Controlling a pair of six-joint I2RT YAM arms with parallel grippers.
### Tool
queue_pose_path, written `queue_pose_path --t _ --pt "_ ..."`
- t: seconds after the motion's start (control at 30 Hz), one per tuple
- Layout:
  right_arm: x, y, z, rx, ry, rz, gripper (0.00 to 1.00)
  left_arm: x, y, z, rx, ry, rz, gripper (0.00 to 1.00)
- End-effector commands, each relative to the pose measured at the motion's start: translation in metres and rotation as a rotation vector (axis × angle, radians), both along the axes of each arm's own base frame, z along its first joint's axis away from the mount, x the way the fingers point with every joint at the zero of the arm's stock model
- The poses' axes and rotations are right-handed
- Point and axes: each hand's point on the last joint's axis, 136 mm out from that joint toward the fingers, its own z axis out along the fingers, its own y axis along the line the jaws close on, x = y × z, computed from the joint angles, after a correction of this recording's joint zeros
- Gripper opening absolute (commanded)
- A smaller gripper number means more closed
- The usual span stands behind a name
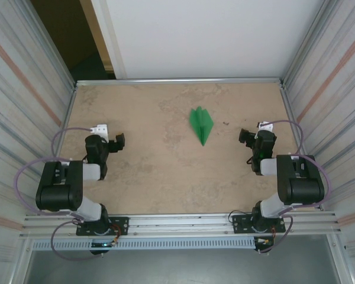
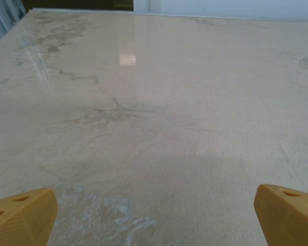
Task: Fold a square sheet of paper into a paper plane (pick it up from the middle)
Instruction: Reset both arms
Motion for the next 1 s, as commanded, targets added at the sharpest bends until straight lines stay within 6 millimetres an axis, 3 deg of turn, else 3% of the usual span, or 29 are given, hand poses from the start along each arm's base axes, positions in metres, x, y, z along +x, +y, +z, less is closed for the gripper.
queue_pose_path --t 0.0,0.97 --pt "0.0026 0.001 0.0042 -0.02 -0.02 0.009 0.99 0.0116 -0.0068 0.011 0.07 -0.036 -0.019 0.99" --pt "0.0025 0.0012 0.0041 -0.02 -0.019 0.01 0.99 0.0105 -0.0115 0.0086 0.06 -0.009 -0.049 0.99"
